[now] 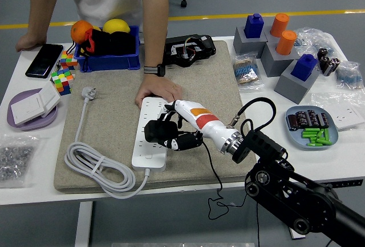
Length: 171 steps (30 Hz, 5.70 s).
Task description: Press the white button,pick up the black plug,place it near the board,insert it into the board
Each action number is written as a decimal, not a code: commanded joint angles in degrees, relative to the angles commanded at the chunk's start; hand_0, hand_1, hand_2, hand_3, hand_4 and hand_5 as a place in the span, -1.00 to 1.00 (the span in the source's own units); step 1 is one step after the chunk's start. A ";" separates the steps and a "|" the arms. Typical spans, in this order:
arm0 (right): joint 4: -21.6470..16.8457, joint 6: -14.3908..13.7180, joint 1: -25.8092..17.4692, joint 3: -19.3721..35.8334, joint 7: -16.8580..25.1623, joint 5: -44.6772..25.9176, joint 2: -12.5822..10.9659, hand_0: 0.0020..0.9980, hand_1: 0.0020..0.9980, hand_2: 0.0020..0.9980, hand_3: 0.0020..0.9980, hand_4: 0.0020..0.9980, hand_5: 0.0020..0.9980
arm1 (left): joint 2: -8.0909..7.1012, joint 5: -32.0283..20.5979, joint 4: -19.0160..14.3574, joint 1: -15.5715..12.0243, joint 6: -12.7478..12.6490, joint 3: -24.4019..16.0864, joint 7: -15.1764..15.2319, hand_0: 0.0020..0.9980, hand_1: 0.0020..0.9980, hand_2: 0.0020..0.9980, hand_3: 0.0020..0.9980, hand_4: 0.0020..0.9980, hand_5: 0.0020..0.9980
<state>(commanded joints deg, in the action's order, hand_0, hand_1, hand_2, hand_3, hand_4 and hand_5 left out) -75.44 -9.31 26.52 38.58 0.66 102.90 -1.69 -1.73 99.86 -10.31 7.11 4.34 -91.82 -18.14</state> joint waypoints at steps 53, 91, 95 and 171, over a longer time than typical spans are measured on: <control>7.63 -2.56 2.03 -4.10 -2.31 2.25 1.69 -0.39 -0.19 -0.16 -0.05 0.70 -1.00 | 0.04 0.76 0.00 -0.33 0.01 -0.32 -0.10 0.30 0.28 0.27 0.35 0.03 -0.80; 9.33 -2.55 6.82 -8.98 -1.66 2.63 1.69 -0.40 -0.20 -0.16 -0.05 0.70 -1.00 | -0.17 1.29 0.00 0.02 0.07 -0.88 -0.25 0.31 0.28 0.27 0.35 0.04 -0.81; 10.35 -2.51 7.24 -9.19 -1.36 2.54 1.69 -0.40 -0.19 -0.16 -0.05 0.69 -1.00 | -0.23 1.36 0.00 0.05 0.09 -0.91 -0.29 0.30 0.28 0.27 0.35 0.04 -0.81; 10.04 0.99 8.00 -6.81 0.34 3.50 1.69 -0.41 -0.21 -0.16 -0.05 0.69 -1.00 | -0.07 0.54 0.00 -0.09 -0.23 -1.20 -0.30 0.30 0.28 0.26 0.34 0.02 -0.83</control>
<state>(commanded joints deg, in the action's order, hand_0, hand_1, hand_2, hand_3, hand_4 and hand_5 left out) -65.41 -8.32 34.52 31.77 1.00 106.40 0.00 -1.79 100.40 -10.31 7.03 4.10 -93.03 -18.44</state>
